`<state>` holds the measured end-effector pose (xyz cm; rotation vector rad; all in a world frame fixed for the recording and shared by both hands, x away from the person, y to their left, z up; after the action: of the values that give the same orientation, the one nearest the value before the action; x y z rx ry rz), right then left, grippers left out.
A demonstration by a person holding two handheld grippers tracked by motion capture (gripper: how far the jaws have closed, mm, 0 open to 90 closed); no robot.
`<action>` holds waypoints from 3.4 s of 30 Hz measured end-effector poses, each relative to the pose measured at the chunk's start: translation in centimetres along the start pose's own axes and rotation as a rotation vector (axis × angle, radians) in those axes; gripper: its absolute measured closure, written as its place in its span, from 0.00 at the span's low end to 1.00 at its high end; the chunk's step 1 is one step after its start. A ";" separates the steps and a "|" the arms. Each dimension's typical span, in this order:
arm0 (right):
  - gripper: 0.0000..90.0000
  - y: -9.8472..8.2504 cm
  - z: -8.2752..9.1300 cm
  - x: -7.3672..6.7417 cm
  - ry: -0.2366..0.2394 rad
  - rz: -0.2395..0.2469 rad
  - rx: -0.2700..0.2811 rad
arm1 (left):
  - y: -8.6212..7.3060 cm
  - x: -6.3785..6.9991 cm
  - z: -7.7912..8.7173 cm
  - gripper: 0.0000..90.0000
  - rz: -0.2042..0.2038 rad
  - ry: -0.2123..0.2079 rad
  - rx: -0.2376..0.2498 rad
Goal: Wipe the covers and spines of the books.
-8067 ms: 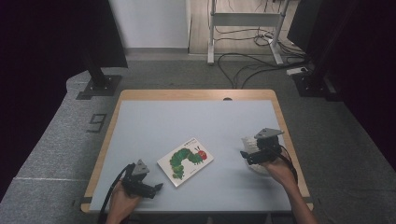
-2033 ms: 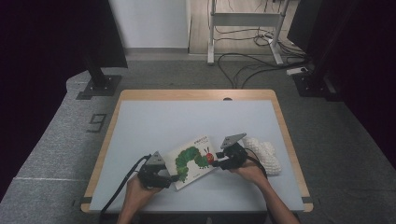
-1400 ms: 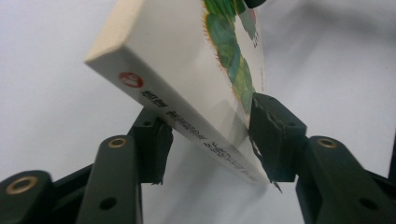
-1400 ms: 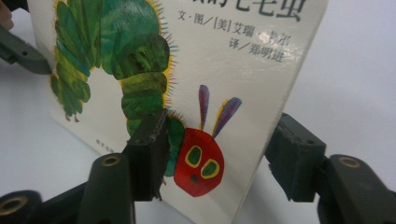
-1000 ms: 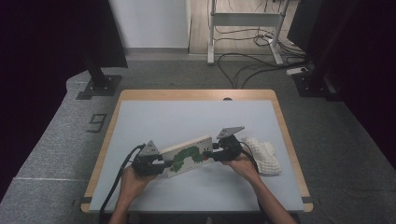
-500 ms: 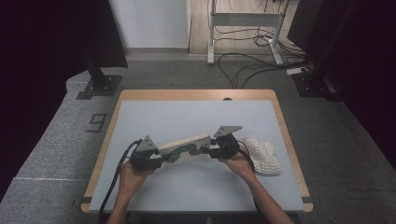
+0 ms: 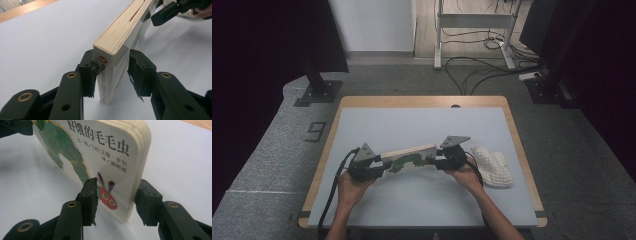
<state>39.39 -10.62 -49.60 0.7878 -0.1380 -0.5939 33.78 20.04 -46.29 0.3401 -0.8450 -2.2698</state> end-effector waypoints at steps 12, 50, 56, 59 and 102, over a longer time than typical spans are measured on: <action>0.53 -0.1 0.4 -0.1 0.003 0.012 0.009 | -0.1 -0.1 -0.2 0.66 -0.016 -0.016 0.007; 0.25 -4.7 10.7 2.4 -0.194 -0.022 -0.066 | -0.3 -0.7 -0.3 0.67 -0.004 -0.058 0.024; 0.25 -6.5 12.8 3.8 -0.253 -0.083 -0.075 | -0.2 -0.7 -0.4 0.66 0.002 -0.064 0.025; 0.25 -7.6 13.4 4.6 -0.279 -0.130 -0.082 | -0.2 -0.8 -0.4 0.66 0.003 -0.066 0.025; 0.71 -12.1 11.7 7.5 -0.268 -0.275 -0.201 | -0.3 -1.0 -0.5 0.66 0.025 -0.088 0.034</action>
<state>36.25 -28.76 -50.56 0.5321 -0.2145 -0.9587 34.57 20.60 -46.88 0.2453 -0.9284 -2.2632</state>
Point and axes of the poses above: each handheld gripper's, and its own axes: z roughly backward along the jaws, y roughly out of its top, x roughly to its right, the point moved 1 cm from there along -z, roughly forward along the jaws, and after that the axes turned 12 degrees about -x, right-handed, at the moved point
